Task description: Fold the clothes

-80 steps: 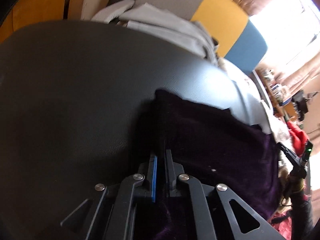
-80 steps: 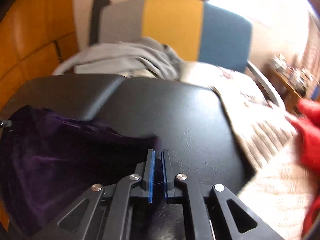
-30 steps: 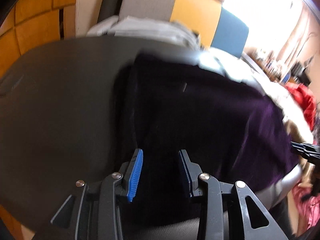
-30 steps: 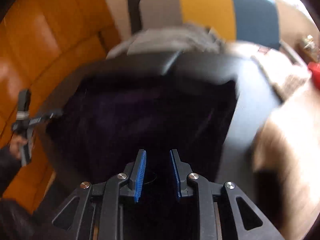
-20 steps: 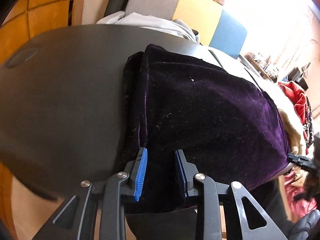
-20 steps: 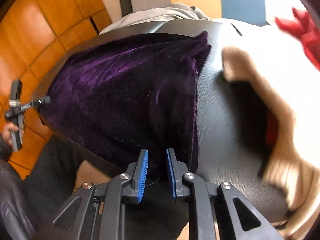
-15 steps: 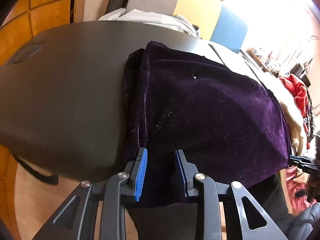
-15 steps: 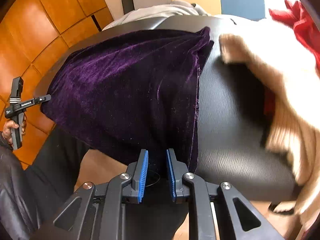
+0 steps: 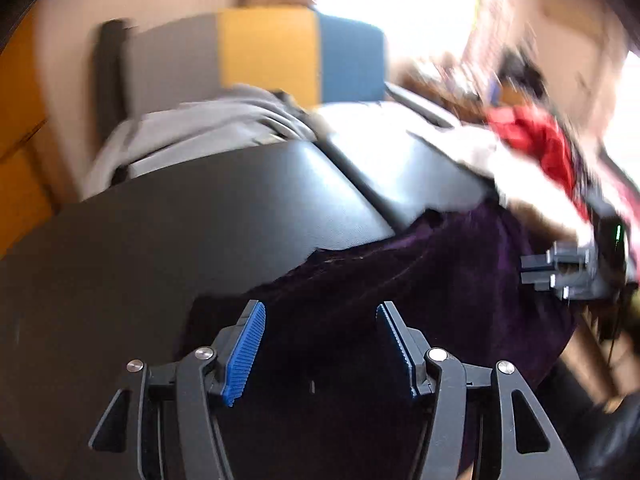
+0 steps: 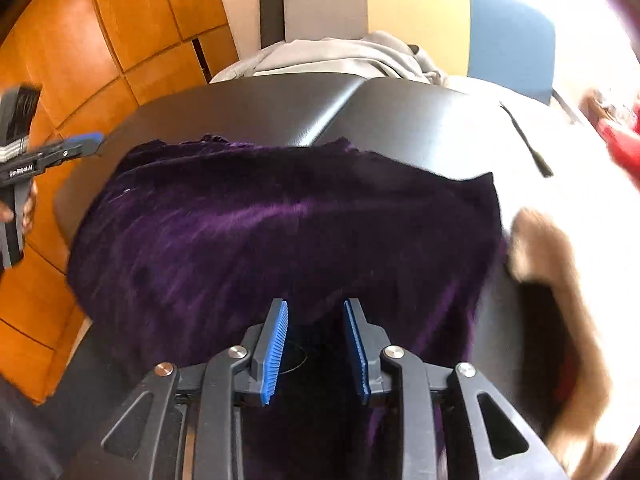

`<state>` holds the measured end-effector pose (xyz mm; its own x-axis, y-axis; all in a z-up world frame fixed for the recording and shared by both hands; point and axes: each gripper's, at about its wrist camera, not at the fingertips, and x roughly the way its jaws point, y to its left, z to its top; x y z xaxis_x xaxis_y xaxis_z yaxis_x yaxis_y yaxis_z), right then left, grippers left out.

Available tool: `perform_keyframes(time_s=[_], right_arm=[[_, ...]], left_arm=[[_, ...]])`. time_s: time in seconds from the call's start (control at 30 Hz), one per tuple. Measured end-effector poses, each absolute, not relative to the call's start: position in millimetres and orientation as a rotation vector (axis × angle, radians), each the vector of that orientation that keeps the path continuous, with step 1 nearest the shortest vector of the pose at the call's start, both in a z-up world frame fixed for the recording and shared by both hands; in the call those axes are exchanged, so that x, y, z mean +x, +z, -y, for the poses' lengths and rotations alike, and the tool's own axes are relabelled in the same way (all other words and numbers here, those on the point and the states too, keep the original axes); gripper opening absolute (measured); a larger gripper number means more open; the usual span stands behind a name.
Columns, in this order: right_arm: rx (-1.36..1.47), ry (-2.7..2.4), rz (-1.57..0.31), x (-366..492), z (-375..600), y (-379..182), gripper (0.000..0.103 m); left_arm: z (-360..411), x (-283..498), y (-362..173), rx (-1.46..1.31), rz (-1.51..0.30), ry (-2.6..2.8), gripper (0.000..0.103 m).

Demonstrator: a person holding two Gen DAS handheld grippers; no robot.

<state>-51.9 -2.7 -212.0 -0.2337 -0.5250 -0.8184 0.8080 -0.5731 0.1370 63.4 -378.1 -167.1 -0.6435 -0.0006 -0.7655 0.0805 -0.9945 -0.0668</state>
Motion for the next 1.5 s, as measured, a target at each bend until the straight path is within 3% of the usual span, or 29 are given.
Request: perform_keyframes(time_s=[0.13, 0.23, 0.33, 0.4, 0.5, 0.7, 0.77, 0.97, 1.1, 1.27, 1.33, 1.37, 1.5], right_arm=[[1.073, -1.916, -0.336, -75, 23, -227, 0.03], [1.011, -1.88, -0.241, -86, 20, -237, 0.03], [0.937, -1.832, -0.159, -88, 8, -248, 0.03], [0.952, -1.804, -0.061, -95, 0, -251, 0.03], [0.959, -1.794, -0.037, -97, -2, -252, 0.03], [0.971, -1.774, 0.011, -101, -6, -253, 0.029], [0.975, -1.767, 0.027, -102, -7, -254, 0.029], [0.987, -1.759, 0.051, -104, -10, -253, 0.029], [1.022, -1.805, -0.016, -99, -3, -246, 0.029], [1.013, -1.897, -0.126, -92, 13, -220, 0.036], [0.964, -1.921, -0.155, -92, 18, -207, 0.038], [0.949, -1.927, -0.161, -94, 20, -203, 0.043], [1.025, -1.927, -0.197, -111, 36, -223, 0.051]], left_arm=[[376, 16, -196, 1.52, -0.003, -2.795, 0.055], [374, -7, -215, 1.636, 0.051, -2.788, 0.044], [366, -15, -227, 1.71, 0.141, -2.754, 0.011], [365, -9, -224, 1.649, 0.152, -2.751, 0.004], [388, -4, -213, 1.477, -0.069, -2.762, 0.004], [424, 7, -229, 1.399, -0.429, -2.657, 0.004], [428, 28, -213, 1.295, -0.466, -2.664, 0.008], [423, 91, -180, 1.09, -0.499, -2.672, 0.012], [406, 97, -206, 1.217, -0.39, -2.635, 0.012], [416, 94, -211, 1.15, -0.491, -2.623, 0.012], [429, 91, -206, 1.131, -0.558, -2.63, 0.017], [435, 87, -206, 1.15, -0.571, -2.616, 0.028], [445, 67, -228, 1.403, -0.457, -2.543, 0.031]])
